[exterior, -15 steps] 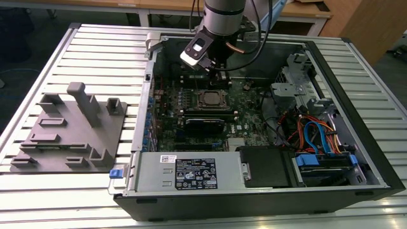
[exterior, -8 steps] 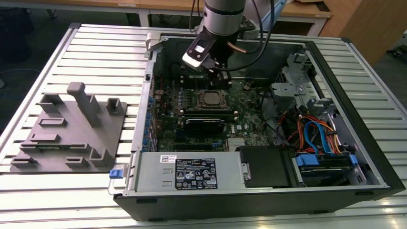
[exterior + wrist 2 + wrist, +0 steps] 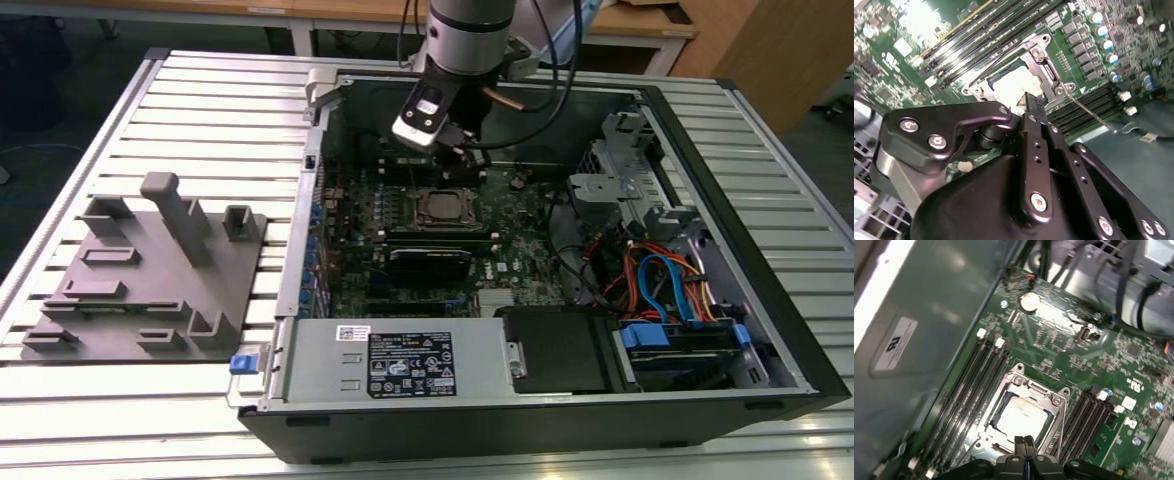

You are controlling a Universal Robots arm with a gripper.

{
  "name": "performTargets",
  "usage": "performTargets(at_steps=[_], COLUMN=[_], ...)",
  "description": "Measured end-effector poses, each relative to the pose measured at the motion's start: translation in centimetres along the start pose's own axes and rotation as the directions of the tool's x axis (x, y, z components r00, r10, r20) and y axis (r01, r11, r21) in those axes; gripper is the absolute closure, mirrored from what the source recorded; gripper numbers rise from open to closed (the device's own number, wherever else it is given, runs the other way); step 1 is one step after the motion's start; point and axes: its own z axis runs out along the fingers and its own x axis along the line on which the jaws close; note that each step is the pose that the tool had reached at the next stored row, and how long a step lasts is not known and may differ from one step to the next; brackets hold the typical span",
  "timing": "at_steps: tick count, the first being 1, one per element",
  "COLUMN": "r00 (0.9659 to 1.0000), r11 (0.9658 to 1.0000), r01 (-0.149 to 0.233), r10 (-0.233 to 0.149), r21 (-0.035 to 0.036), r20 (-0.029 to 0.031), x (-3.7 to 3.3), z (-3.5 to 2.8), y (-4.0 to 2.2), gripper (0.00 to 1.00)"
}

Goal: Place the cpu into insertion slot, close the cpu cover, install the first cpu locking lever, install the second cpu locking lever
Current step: 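Install the first cpu locking lever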

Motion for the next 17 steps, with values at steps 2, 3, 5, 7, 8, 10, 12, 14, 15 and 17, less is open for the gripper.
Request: performTargets(at_steps=[2, 3, 5, 7, 8, 10, 12, 14, 15, 17], r00=[0.9993, 0.9985, 0.9960, 0.9919, 0.9894, 0.9836, 0.9763, 0.9680, 0.9634, 0.9535], r11=[0.9993, 0.9985, 0.9960, 0.9919, 0.9894, 0.9836, 0.9763, 0.9680, 0.9634, 0.9535], r01=[0.036, 0.054, 0.090, 0.127, 0.145, 0.181, 0.217, 0.251, 0.268, 0.301], r10=[-0.036, -0.054, -0.090, -0.127, -0.145, -0.181, -0.217, -0.251, -0.268, -0.301], r21=[0.0002, 0.0004, 0.0005, 0.0008, 0.0009, 0.0010, 0.0013, 0.0015, 0.0016, 0.0017], r20=[-0.0002, -0.0002, -0.0004, -0.0006, -0.0006, -0.0009, -0.0010, -0.0012, -0.0013, -0.0015], x=[0.00, 0.00, 0.00, 0.00, 0.00, 0.00, 0.00, 0.00, 0.00, 0.00], z=[0.01, 0.01, 0.03, 0.03, 0.04, 0.05, 0.05, 0.06, 0.06, 0.07], y=[0.00, 0.00, 0.00, 0.00, 0.00, 0.00, 0.00, 0.00, 0.00, 0.00], gripper=[0.90, 0.90, 0.90, 0.90, 0.90, 0.90, 0.90, 0.90, 0.90, 0.90])
